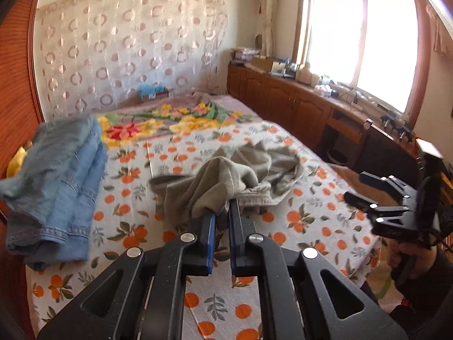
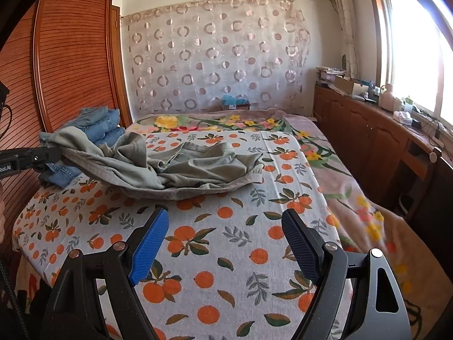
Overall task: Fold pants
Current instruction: 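Reach the left gripper to the grey-green pants waistband and grasp it, then lift the waistband with the left gripper while the right gripper grasps the other waistband edge, then raise the pants by the waistband with both grippers, shaking them out, then lay the pants flat on the sheet with both grippers, waistband toward the grippers, then open both grippers and release the waistband onto the sheet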
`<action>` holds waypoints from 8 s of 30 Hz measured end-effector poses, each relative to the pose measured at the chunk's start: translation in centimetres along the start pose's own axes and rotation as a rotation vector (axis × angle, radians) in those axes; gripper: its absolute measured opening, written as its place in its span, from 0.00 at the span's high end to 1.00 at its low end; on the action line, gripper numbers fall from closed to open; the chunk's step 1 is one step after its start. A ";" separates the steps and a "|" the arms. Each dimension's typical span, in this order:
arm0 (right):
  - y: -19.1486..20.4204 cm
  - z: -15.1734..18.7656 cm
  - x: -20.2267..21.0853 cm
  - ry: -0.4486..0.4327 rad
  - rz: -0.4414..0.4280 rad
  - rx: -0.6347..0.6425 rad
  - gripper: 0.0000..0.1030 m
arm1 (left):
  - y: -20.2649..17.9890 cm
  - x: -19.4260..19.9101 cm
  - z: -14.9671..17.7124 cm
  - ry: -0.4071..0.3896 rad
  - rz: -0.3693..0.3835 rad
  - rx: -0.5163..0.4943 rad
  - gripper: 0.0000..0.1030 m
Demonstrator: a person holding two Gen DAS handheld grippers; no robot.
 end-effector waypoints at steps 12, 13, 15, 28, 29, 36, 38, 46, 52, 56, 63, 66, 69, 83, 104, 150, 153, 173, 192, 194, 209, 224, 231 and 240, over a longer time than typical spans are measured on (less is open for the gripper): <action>-0.2 0.5 -3.9 0.039 -0.051 0.047 0.19 | 3.9 0.4 -0.4 0.006 -0.103 0.006 0.91; -0.3 0.5 -4.6 0.055 -0.059 0.056 0.19 | 4.2 0.2 -0.1 0.012 -0.109 0.012 0.91; -0.5 0.4 -5.9 0.077 -0.060 0.084 0.19 | 4.7 -0.1 0.4 0.020 -0.117 0.020 0.91; -3.5 -1.3 -15.0 0.250 -0.093 0.159 0.49 | 6.5 -0.7 3.0 0.055 -0.128 0.065 0.91; -3.5 -1.4 -15.5 0.258 -0.097 0.168 0.65 | 6.6 -0.8 3.0 0.054 -0.126 0.066 0.91; -4.5 -4.6 -13.1 0.176 -0.145 0.093 0.98 | 6.0 1.1 0.8 -0.002 -0.111 0.049 0.91; -4.9 -6.7 -10.7 0.120 -0.148 0.097 0.98 | 5.7 2.3 -0.7 -0.039 -0.110 0.038 0.91; -6.5 -16.2 1.2 -0.099 -0.158 0.121 0.98 | 3.7 8.4 -7.9 -0.211 -0.078 -0.012 0.91; -6.6 -16.7 3.8 -0.109 -0.101 0.200 0.98 | 3.8 7.8 -8.5 -0.190 -0.092 -0.056 0.91; -5.4 -11.9 -0.8 0.036 -0.081 0.214 0.98 | 5.6 2.6 -4.7 -0.044 -0.106 -0.038 0.91; -5.5 -3.3 -8.8 0.193 -0.083 0.108 0.98 | 8.3 -3.7 2.3 0.131 -0.131 0.018 0.88; -6.3 -2.7 -11.0 0.192 -0.078 0.052 0.98 | 8.4 -4.4 3.0 0.144 -0.122 0.025 0.87; -6.1 -4.5 -14.6 0.154 -0.063 0.024 0.98 | 8.6 -5.0 3.2 0.141 -0.127 0.024 0.85; -4.4 -1.6 -23.9 0.207 0.011 0.103 0.93 | 9.7 -8.2 -0.5 0.093 -0.100 0.037 0.70; -7.6 -1.2 -21.2 0.302 -0.108 0.029 0.62 | 8.7 -12.3 3.8 0.233 -0.064 0.028 0.83; -5.5 -15.6 -9.4 -0.214 -0.105 0.042 0.95 | 11.3 -2.0 -16.3 -0.289 -0.200 -0.037 0.94; -5.2 -10.0 -8.5 -0.128 -0.111 0.033 0.95 | 11.2 -2.1 -12.1 -0.230 -0.181 -0.014 0.94; -4.9 11.3 -4.1 0.137 -0.130 -0.080 0.95 | 8.1 -0.8 6.7 0.028 -0.180 0.127 0.94; -5.5 12.2 5.3 0.183 -0.132 -0.134 0.95 | 5.0 4.3 10.6 0.065 -0.159 0.105 0.94; -5.2 12.3 5.7 0.183 -0.135 -0.126 0.95 | 5.0 4.7 10.9 0.067 -0.161 0.103 0.94; -4.9 12.2 6.0 0.217 -0.132 -0.100 0.95 | 5.0 5.1 11.8 0.100 -0.165 0.097 0.94; -4.0 10.4 7.8 0.215 -0.133 -0.013 0.91 | 4.0 6.7 10.5 0.079 -0.146 0.073 0.81; -3.9 9.9 7.5 0.188 -0.128 -0.030 0.85 | 4.5 6.3 9.5 0.056 -0.159 0.099 0.52; -3.2 10.5 4.7 0.203 -0.075 0.001 0.80 | 4.8 3.8 8.8 0.037 -0.191 0.064 0.27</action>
Point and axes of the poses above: each gripper's, at about its wrist camera, not at the fingertips, and x roughly against the way its jaws point, y to its left, z to its underside, the point moved 2 cm from there along -x, roughly the way its jaws point, and after that the axes turned 14 degrees about -y, right-handed, at the moved point
